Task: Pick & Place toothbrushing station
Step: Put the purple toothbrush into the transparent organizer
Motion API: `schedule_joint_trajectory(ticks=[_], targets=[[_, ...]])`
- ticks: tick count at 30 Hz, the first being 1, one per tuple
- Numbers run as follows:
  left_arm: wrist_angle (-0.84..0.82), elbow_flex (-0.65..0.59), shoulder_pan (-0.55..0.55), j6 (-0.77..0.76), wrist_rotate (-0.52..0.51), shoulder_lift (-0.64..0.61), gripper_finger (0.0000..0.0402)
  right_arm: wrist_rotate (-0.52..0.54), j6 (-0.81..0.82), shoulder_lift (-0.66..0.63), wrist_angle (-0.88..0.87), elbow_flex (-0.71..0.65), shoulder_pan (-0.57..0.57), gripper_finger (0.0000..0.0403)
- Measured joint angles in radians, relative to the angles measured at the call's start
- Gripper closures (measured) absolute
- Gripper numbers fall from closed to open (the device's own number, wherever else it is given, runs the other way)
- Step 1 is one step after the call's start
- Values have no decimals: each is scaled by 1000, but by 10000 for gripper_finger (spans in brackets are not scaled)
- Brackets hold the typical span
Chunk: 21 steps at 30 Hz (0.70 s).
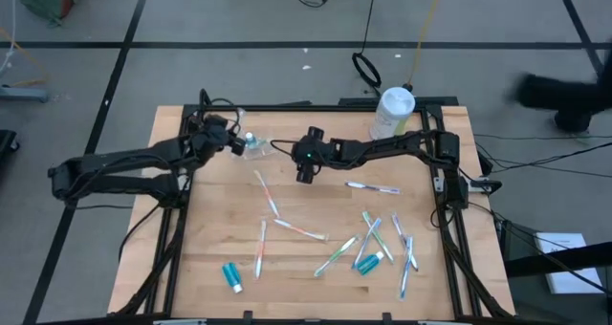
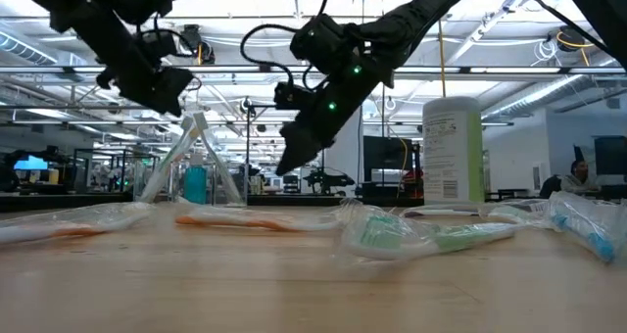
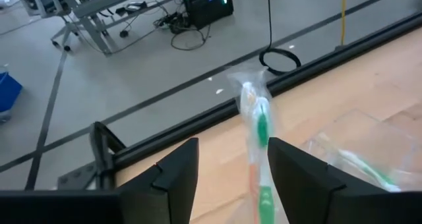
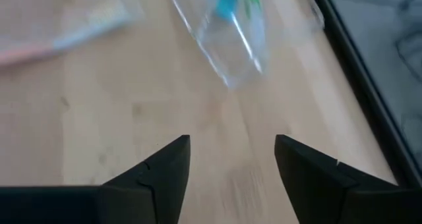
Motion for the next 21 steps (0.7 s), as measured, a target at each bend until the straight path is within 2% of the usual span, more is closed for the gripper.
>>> schedule_joint_trajectory(ticks=[8, 12, 21], targets=[[-6, 49, -38, 128, 114, -21, 213, 27, 94, -6, -211, 0, 40, 187], [47, 49, -45, 195, 112, -21, 213, 29, 157, -71, -397, 0, 59, 186], [115, 50, -45, 290, 113, -21, 213, 22, 481, -269, -958, 0, 105, 197]])
